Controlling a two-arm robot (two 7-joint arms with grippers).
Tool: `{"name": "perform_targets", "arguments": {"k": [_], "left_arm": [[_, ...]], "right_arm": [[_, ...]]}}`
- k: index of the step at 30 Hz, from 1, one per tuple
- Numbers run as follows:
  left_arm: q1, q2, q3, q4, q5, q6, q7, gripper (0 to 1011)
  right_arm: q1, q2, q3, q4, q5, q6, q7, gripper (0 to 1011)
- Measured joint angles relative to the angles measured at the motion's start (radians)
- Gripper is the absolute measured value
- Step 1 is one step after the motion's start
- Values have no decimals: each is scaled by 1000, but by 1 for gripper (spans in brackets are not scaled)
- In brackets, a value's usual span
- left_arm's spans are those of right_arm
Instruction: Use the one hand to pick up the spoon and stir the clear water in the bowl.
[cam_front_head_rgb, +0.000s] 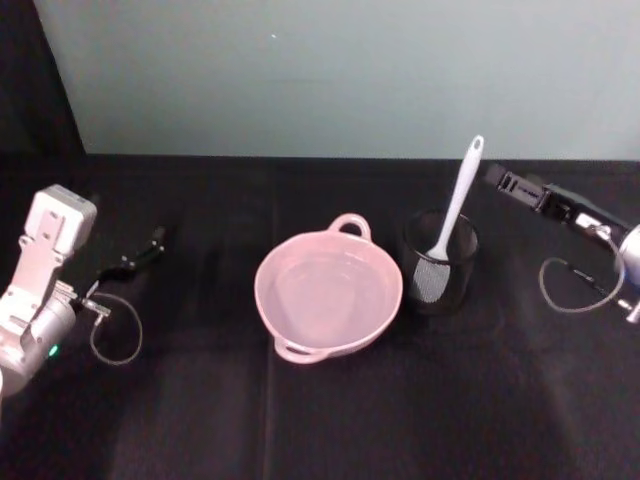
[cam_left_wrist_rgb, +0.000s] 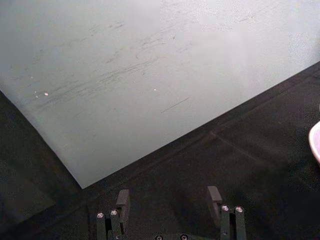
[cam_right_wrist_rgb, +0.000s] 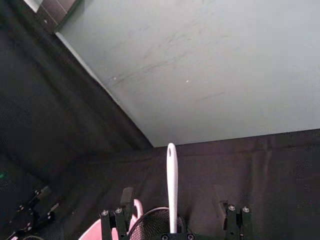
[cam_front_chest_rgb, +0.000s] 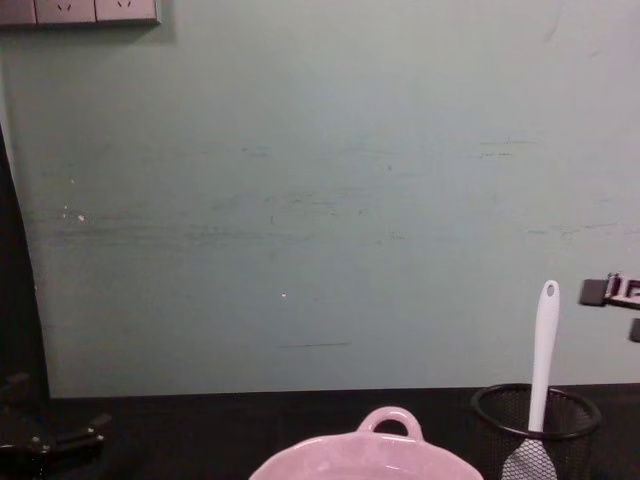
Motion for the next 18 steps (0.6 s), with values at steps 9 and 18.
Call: {"name": "perform_targets", "arguments": {"k": [9,18], "left_arm": [[0,0,0,0,0,0,0,1011],[0,0,0,0,0,0,0,1011]], "right_arm": [[111,-35,-84,123,-22,-4,43,1003],[182,-63,-138,206,-29,-26,73,1003]]}}
